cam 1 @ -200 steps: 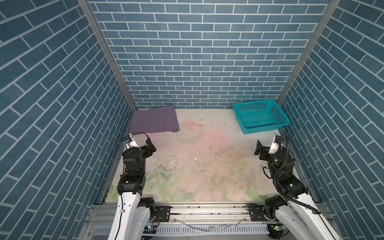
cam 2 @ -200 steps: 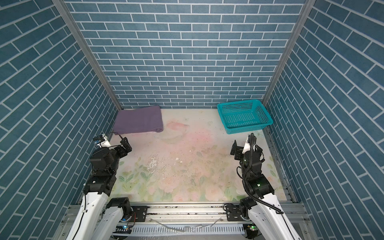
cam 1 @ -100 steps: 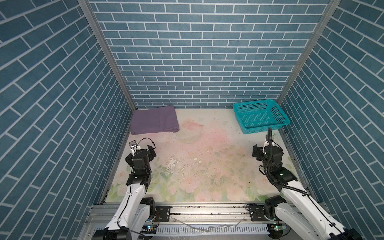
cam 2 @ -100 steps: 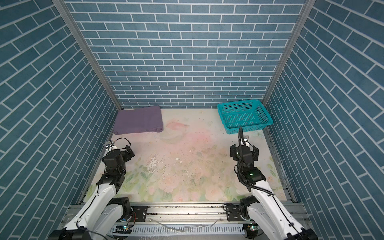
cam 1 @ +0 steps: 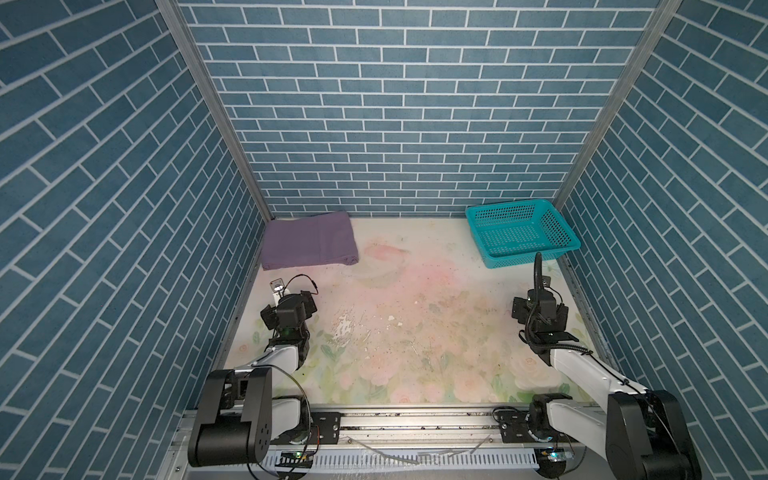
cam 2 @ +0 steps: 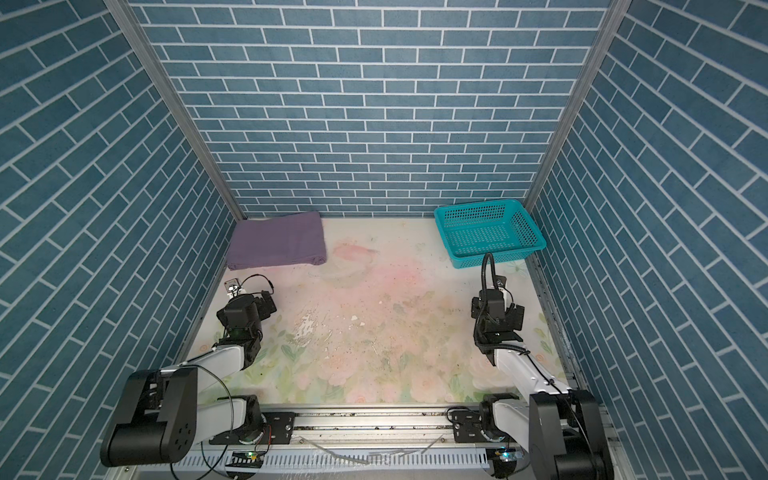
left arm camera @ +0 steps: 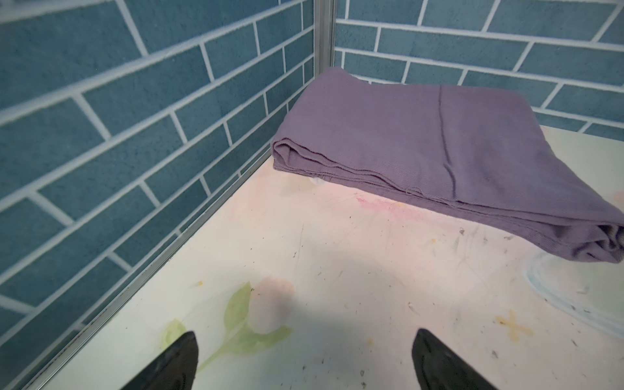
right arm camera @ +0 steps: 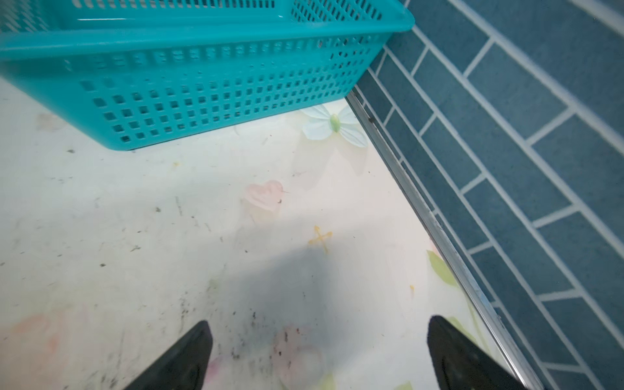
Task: Fold and stack the trousers
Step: Reset both arms
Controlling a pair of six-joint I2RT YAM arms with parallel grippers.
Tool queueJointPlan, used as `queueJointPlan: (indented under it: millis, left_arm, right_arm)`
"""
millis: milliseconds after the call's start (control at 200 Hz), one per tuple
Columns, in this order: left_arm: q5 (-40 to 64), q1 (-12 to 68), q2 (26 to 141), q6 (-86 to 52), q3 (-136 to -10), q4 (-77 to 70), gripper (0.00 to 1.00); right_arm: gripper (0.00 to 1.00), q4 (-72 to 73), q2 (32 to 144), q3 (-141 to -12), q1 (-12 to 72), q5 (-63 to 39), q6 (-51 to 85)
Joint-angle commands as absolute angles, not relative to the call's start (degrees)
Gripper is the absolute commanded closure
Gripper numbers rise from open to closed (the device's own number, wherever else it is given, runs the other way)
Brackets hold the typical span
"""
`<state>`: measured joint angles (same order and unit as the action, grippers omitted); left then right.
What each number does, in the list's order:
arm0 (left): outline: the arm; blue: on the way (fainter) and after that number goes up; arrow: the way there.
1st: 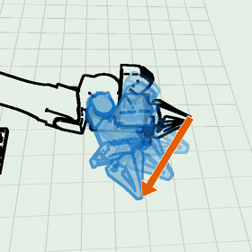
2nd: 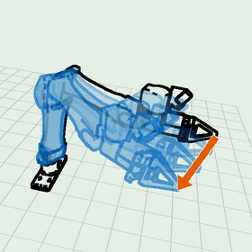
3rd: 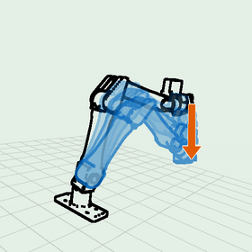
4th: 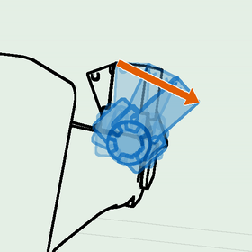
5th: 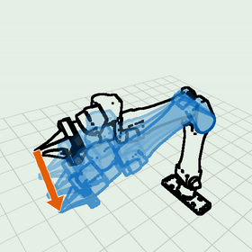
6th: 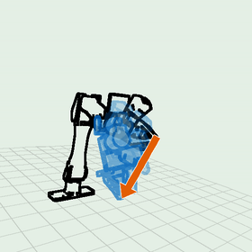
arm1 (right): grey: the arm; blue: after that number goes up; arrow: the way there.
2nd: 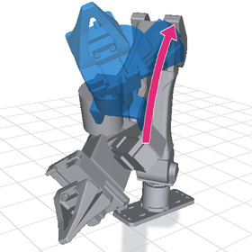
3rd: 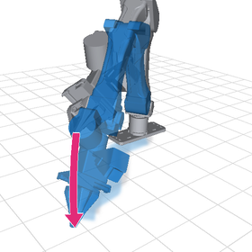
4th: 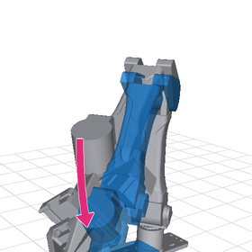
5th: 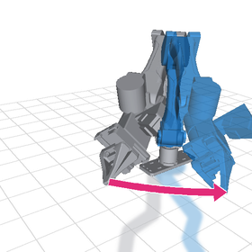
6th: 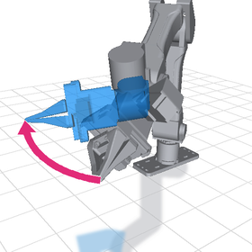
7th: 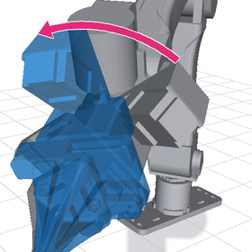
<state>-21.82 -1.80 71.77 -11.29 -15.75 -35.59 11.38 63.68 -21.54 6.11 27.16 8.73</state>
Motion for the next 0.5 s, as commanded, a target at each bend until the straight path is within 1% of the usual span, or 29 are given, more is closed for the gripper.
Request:
queueJointPlan:
  millis: [0, 65, 175, 305, 400, 440, 475, 495]
  left_arm:
    - [-21.9, -1.8, 73.2, -9.5, -17.6, -40.7, 0.01]
    - [-21.9, -1.8, 74.1, -9.1, -16.6, -43.9, 0.01]
    - [-23.1, -1.9, 78.8, -8.8, -12.4, -57.0, 0.01]
    - [-21.6, -1.9, 78.5, -8.5, -13.4, -54.8, 0.01]
    - [-20.5, -1.9, 78.4, -8.0, -14.0, -53.5, 0.01]
    - [-18.1, -1.9, 78.7, -7.0, -13.6, -55.1, 0.01]
    - [-14.0, -1.9, 79.6, -5.1, -12.9, -58.1, 0.01]
    - [-11.1, -1.9, 80.5, -3.9, -12.3, -60.6, 0.01]
  right_arm:
    - [0.01, 16.5, 64.5, -20.9, 4.1, 23.3, 10.6]
    - [0.01, 17.4, 65.4, -21.1, 3.1, 23.3, 10.9]
    - [0.01, 18.6, 68.2, -22.5, 1.0, 21.7, 10.9]
    - [0.01, 21.5, 72.0, -24.1, 0.0, 19.7, 10.0]
    - [0.01, 27.0, 74.4, -24.0, -0.3, 16.5, 9.6]
    - [0.01, 31.8, 75.4, -23.2, -0.6, 15.0, 9.9]
    - [0.01, 36.8, 76.4, -22.0, -0.9, 13.8, 10.3]
    - [0.01, 37.0, 76.6, -21.9, -1.1, 13.1, 9.7]
